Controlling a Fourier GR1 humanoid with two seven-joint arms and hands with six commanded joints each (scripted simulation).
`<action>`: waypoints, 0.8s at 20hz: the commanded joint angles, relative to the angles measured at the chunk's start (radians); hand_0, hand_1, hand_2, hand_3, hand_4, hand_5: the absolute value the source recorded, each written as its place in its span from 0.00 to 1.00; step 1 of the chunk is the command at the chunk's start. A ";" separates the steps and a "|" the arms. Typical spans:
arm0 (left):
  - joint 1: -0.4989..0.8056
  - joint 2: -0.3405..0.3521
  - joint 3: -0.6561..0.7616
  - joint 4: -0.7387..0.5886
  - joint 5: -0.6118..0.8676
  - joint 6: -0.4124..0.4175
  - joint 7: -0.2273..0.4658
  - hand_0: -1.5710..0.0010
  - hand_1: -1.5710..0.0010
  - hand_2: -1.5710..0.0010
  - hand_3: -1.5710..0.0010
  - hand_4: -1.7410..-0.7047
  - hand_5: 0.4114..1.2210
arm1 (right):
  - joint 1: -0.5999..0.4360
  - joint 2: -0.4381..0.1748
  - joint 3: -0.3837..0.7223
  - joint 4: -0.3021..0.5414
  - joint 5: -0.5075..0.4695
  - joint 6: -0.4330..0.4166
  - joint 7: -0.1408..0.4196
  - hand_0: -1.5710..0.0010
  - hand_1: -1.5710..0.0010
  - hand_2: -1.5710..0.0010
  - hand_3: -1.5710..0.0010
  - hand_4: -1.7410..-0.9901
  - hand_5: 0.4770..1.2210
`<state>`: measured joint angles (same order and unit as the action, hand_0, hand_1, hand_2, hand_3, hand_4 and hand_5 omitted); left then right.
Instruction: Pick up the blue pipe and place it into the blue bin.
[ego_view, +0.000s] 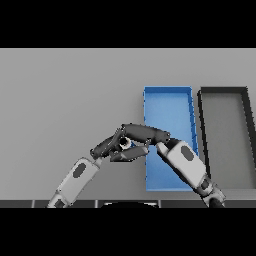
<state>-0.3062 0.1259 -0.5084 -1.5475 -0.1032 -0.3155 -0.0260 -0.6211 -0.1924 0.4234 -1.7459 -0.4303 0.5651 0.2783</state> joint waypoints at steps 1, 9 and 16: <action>0.008 -0.004 -0.002 -0.008 0.002 0.004 -0.006 0.89 0.89 0.90 0.90 0.81 0.52 | -0.002 -0.005 -0.006 0.008 -0.003 0.000 0.003 0.00 0.00 0.00 0.00 0.34 0.99; 0.055 -0.028 0.017 -0.018 0.055 0.014 0.095 0.98 0.98 0.98 0.98 0.81 0.24 | 0.003 0.041 -0.030 0.014 -0.074 -0.022 0.058 0.00 0.00 0.00 0.00 0.34 1.00; 0.077 -0.025 0.008 -0.049 0.071 0.012 0.143 1.00 1.00 1.00 1.00 0.79 0.11 | -0.171 -0.002 -0.146 -0.007 -0.435 -0.177 0.264 0.00 0.00 0.00 0.00 0.33 1.00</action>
<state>-0.2287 0.1010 -0.5008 -1.5964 -0.0322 -0.3042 0.1177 -0.7936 -0.1951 0.2767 -1.7533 -0.8647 0.3898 0.5385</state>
